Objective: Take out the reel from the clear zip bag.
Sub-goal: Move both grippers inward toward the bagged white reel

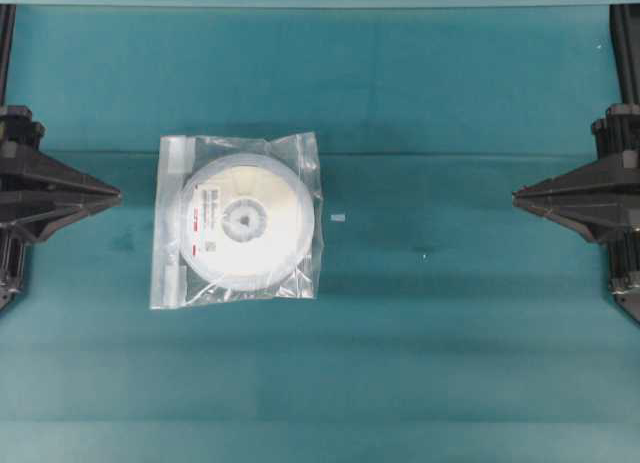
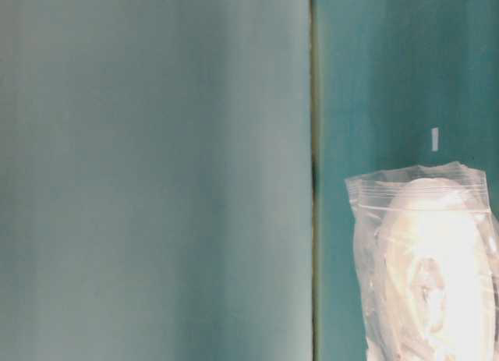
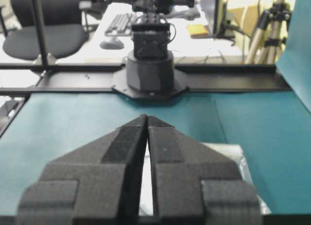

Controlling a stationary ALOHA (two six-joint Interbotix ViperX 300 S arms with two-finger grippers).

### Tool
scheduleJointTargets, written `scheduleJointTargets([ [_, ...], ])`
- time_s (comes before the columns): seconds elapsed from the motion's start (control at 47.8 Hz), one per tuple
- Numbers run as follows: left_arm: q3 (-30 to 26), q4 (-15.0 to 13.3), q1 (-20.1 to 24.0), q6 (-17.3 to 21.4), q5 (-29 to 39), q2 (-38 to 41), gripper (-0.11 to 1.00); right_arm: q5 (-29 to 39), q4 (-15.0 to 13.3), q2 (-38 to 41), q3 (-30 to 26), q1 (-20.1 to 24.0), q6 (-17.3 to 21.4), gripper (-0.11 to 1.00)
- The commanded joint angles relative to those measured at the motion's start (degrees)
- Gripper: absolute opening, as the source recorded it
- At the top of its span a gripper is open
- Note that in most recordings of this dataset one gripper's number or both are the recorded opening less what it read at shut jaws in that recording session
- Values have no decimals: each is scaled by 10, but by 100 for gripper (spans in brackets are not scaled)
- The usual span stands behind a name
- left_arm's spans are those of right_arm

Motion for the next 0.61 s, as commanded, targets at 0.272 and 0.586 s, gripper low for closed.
scheduleJointTargets([
  [0.272, -21, 10, -2, -116, -3, 51, -3, -1, 48, 49, -16, -5, 49, 0],
  [0.586, -9, 10, 67, -345, 21, 125, -3, -2, 49, 127, -25, -6, 122, 0],
])
